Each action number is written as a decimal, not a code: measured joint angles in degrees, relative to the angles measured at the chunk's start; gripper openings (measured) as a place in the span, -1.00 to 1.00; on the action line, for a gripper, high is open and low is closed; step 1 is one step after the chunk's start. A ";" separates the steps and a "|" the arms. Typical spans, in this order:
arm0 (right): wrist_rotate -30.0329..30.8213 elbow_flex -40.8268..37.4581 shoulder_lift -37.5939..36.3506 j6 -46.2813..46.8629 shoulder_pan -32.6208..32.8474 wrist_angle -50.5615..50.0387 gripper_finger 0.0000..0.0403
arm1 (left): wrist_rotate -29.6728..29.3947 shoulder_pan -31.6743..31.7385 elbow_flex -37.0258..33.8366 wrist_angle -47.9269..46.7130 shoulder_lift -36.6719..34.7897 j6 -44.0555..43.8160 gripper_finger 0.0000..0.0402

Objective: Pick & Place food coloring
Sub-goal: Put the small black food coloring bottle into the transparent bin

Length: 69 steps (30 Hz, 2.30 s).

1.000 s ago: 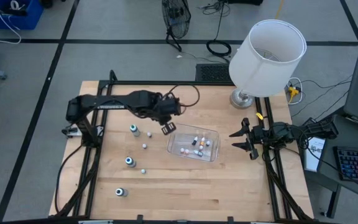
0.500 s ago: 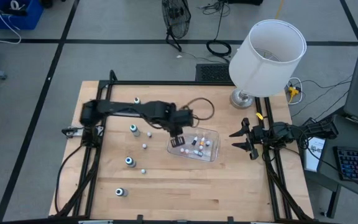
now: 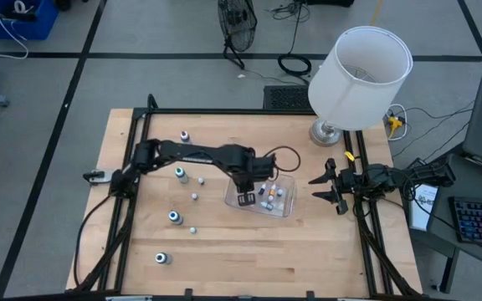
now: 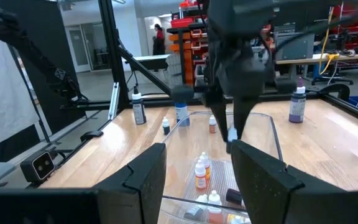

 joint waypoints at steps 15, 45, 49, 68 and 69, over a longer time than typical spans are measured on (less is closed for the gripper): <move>-0.01 0.00 0.00 -0.01 0.02 -0.07 -0.16 | 0.08 0.13 -0.04 1.26 5.83 -0.73 -0.68; -0.02 0.00 -0.01 -0.02 0.02 -0.11 -0.16 | -8.70 -0.77 9.79 -17.54 -0.32 -5.86 0.21; 0.00 0.00 0.00 -0.02 0.02 0.00 -0.16 | -11.20 -0.70 3.06 -16.52 -6.84 -10.46 0.16; 0.00 0.00 0.13 -0.01 0.02 0.19 -0.16 | -9.38 2.07 -38.54 5.53 -29.39 -36.17 0.10; 0.00 0.00 0.13 -0.01 0.02 0.21 -0.16 | -8.72 2.43 -39.52 6.25 -29.41 -36.52 0.13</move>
